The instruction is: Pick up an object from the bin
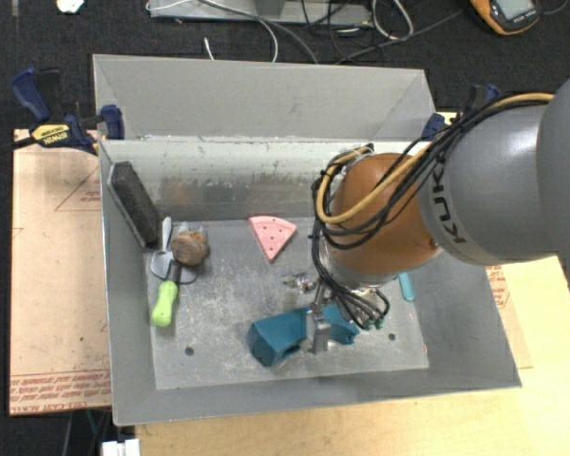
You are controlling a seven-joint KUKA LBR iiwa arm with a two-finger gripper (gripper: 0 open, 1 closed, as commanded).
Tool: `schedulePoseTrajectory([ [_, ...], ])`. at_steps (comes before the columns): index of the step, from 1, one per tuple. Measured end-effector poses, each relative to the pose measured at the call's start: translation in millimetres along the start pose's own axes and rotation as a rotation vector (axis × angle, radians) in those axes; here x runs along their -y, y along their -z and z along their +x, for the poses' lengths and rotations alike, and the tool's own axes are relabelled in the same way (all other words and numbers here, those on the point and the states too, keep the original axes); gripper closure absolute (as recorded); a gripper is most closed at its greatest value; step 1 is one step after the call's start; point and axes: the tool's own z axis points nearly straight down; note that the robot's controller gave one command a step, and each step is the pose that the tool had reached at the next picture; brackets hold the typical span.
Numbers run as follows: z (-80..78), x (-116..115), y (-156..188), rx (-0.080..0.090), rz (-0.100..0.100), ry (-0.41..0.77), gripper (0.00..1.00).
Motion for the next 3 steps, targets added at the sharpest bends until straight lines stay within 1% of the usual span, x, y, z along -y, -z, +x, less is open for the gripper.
schedulePoseTrajectory([
  [1,-53.5,-4.6,-29.0,-0.004,-0.001,0.299,1.00],
  [2,-46.7,-4.5,-30.0,0.019,0.003,0.343,1.00],
  [3,-39.6,-4.1,18.0,-0.007,-0.004,0.362,1.00],
])
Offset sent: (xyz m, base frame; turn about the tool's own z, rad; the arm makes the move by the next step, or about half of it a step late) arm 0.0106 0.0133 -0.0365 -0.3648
